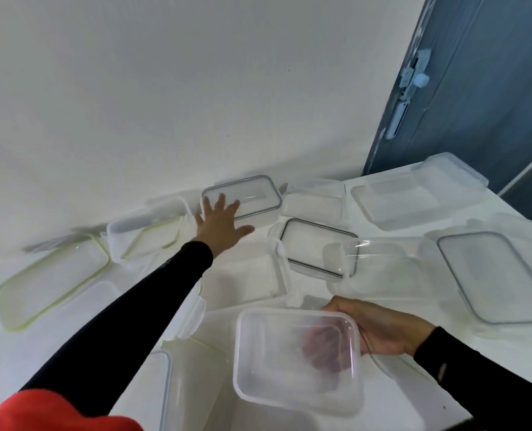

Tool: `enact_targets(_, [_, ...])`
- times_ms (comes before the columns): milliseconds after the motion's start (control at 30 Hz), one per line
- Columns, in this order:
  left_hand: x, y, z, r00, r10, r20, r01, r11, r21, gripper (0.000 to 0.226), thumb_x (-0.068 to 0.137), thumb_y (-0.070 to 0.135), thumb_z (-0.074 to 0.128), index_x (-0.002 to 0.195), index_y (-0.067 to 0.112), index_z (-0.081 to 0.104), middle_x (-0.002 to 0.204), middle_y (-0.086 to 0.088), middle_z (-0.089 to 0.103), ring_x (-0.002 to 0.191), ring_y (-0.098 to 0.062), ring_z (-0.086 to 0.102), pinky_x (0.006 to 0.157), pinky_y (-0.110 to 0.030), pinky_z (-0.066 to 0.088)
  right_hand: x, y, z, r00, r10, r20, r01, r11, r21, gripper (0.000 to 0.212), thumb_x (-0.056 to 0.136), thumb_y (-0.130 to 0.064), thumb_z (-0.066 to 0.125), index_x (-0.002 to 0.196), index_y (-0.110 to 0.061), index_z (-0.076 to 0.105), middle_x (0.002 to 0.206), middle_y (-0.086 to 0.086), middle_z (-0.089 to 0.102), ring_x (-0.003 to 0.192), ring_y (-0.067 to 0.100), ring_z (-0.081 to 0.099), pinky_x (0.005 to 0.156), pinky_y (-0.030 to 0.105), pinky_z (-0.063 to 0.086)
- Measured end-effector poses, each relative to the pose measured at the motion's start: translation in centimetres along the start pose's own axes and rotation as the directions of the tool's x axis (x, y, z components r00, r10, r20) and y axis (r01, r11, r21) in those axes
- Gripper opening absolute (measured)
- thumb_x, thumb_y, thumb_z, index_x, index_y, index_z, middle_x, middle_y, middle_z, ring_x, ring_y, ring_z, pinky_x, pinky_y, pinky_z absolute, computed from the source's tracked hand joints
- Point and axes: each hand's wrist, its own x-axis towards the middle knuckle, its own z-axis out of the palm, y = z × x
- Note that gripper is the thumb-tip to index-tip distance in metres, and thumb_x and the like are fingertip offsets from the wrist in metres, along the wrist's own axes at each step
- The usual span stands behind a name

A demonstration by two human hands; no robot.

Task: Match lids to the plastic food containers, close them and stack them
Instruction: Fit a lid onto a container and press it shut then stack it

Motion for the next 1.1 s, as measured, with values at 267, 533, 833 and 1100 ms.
enact_targets(267, [-0.3,-1.0,-0.4,0.992,0.071,-0.103,-0.072,0.997,-0.009,0.047,0.102,0.015,0.042,0.148,0.027,0.037,0.16,0.003,0.021,0.147,-0.016,0.017,0.115,-0.039,0.029,-1.2,-0.5,0.0,0.932,-0.113,-0.344,0.017,0.963,-0.27,0.063,0.088,-0.068,0.047,0.1,-0.01,0.068,0.087,0.003,0.067,0.081,0.017,0.056,0.078,0.029,0.044])
enact_targets(533, [-3.0,0.6,0.0,0.938,0.199,-0.284,-0.267,0.937,-0.224,0.028,0.095,0.02,0.056,0.122,0.019,0.063,0.137,-0.006,0.054,0.128,-0.021,0.049,0.104,-0.033,0.04,0.5,-5.9,0.2,0.538,-0.764,-0.357,-0.037,0.402,-0.915,0.024,0.096,-0.02,0.054,0.096,-0.005,0.073,0.096,0.009,0.071,0.092,0.024,0.064,0.085,0.035,0.047])
enact_targets(833, [-6.4,2.2,1.2,0.946,0.258,-0.198,-0.306,0.912,-0.273,0.016,0.094,0.025,0.056,0.103,0.027,0.07,0.11,0.004,0.067,0.111,-0.015,0.059,0.098,-0.036,0.046,6.2,-8.0,-0.1,0.765,-0.543,-0.345,-0.451,-0.071,-0.89,0.032,0.087,-0.013,0.056,0.065,-0.016,0.034,0.085,0.005,0.056,0.079,0.028,0.053,0.091,0.035,0.033])
enact_targets(1100, [-6.0,5.2,-0.3,0.916,0.389,-0.104,-0.391,0.802,-0.452,0.045,0.08,0.045,0.074,0.122,0.032,0.063,0.126,0.022,0.056,0.119,0.006,0.047,0.095,-0.003,0.029,3.8,-8.5,-0.9,0.59,-0.734,-0.337,-0.392,0.104,-0.914,0.02,0.09,-0.021,0.048,0.079,-0.013,0.063,0.084,0.002,0.063,0.081,0.027,0.057,0.081,0.035,0.034])
